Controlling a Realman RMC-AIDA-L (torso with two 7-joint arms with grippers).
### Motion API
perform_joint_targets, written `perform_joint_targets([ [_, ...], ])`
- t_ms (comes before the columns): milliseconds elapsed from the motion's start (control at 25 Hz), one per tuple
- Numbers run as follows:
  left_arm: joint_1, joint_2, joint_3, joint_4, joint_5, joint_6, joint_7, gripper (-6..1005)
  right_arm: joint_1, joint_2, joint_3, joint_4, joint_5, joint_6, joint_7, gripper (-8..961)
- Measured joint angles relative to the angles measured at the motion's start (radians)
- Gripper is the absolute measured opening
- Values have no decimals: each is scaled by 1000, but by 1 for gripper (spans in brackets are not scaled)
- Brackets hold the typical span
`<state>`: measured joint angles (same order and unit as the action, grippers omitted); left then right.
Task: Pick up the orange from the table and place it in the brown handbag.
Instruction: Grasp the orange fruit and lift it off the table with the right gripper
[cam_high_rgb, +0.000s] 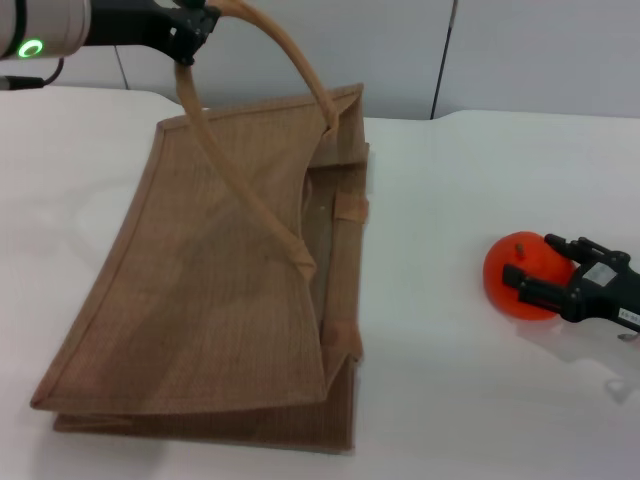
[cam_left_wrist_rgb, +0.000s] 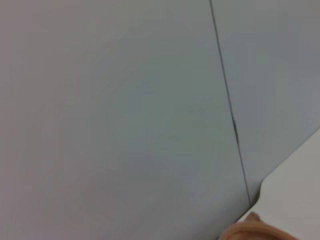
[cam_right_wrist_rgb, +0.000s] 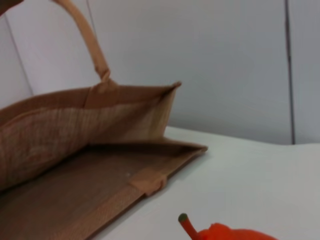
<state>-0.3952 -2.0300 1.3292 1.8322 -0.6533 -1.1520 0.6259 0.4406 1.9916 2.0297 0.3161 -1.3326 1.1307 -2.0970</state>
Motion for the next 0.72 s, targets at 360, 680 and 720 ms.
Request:
perform_joint_targets([
  [360,-4,-2,2,-5,21,0,0,122,35,-6,10,1,-91,-15,83,860],
  [680,-4,-3,1,-7,21,1,0,122,33,-8,15,19,-92,-46,127,762],
  [720,-5,-2,1,-7,21,1,0,122,30,-6,15,26,-92,-52,127,731],
])
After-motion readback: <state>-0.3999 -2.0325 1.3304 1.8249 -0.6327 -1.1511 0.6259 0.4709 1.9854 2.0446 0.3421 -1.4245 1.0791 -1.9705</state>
